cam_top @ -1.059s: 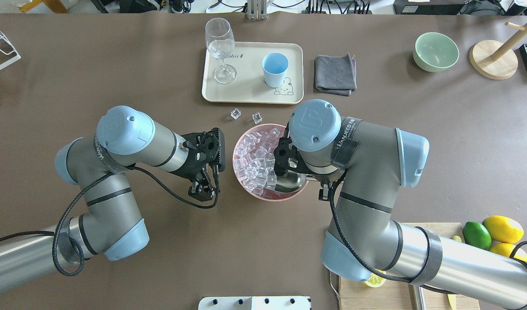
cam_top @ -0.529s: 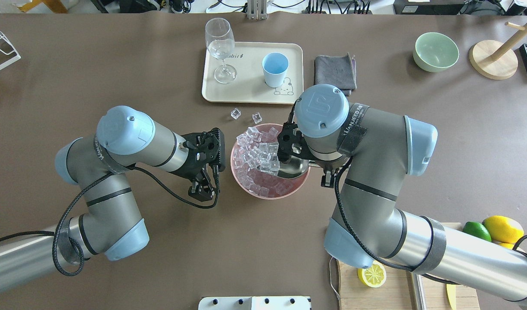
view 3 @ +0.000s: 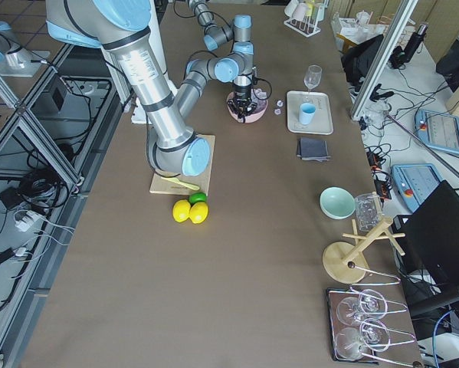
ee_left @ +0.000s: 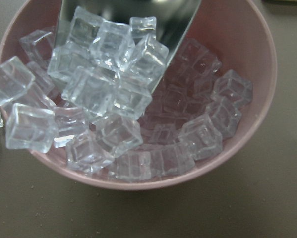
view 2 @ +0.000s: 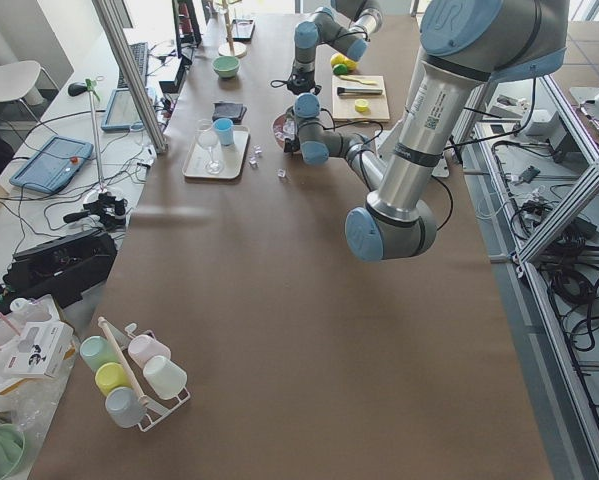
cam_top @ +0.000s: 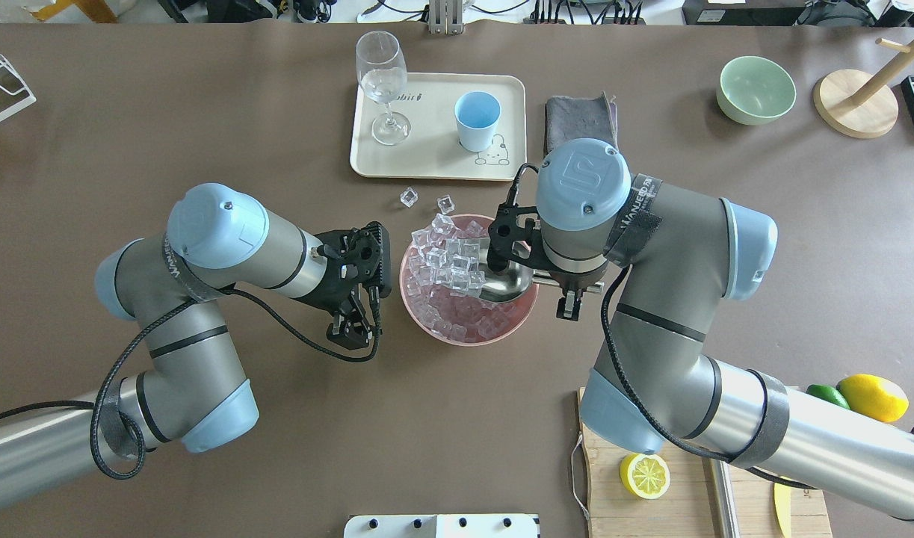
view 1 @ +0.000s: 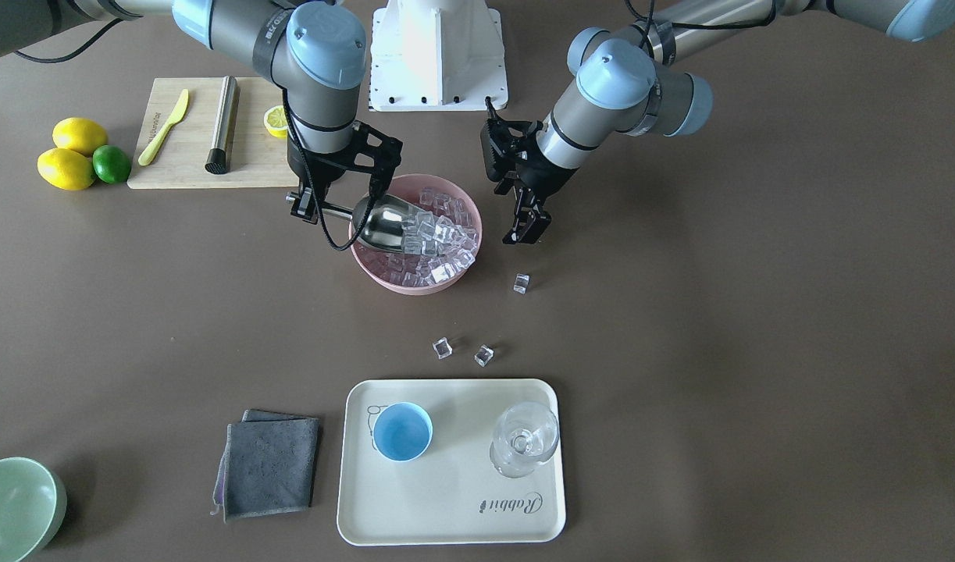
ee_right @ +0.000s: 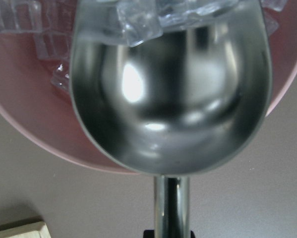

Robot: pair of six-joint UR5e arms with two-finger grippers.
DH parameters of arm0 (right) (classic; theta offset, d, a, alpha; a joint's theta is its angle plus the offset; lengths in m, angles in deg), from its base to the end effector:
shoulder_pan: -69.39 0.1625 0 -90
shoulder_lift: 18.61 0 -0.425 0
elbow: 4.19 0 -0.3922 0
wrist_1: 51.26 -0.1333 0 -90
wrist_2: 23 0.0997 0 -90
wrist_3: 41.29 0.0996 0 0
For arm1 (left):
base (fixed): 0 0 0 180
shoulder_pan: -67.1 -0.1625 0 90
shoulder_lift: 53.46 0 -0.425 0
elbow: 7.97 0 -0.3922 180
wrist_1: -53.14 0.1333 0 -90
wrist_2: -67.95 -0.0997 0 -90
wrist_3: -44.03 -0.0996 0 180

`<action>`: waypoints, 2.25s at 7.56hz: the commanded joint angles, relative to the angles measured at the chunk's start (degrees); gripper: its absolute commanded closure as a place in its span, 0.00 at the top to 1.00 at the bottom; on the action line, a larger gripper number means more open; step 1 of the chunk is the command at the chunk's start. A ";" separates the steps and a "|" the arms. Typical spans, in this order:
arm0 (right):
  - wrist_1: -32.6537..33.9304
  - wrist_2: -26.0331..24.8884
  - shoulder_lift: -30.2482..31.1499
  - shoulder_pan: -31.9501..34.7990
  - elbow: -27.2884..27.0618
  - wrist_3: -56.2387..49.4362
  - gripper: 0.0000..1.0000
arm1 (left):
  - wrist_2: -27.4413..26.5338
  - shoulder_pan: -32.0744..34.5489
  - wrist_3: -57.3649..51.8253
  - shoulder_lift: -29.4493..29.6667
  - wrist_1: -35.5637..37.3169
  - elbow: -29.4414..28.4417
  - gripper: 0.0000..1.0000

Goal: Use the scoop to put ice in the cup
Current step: 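Lift the ice-filled scoop out of the bowl toward the tray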

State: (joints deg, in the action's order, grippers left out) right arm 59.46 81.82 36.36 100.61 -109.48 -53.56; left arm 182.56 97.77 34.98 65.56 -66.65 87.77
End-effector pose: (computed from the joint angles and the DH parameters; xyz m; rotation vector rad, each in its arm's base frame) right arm -0.4817 -0.4180 0.2431 0.3993 -0.4670 -1.2707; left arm 0.5148 -0.4121 0.2594 0.9102 0.8849 1.2842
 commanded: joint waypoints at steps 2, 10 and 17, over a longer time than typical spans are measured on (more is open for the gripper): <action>-9.28 3.82 4.00 1.03 0.09 0.49 0.00 | 0.78 0.09 0.00 -0.11 0.44 0.41 0.98; -24.05 11.20 9.19 3.32 0.44 2.77 0.00 | 2.11 1.40 0.00 0.07 1.14 0.32 0.98; -35.22 12.95 11.38 7.53 0.35 10.65 0.00 | 1.40 1.58 0.53 -0.19 0.44 0.32 0.98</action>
State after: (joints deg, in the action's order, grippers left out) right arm 26.16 93.83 47.24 106.44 -108.95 -47.64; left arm 184.18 99.41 35.46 65.36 -66.04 88.09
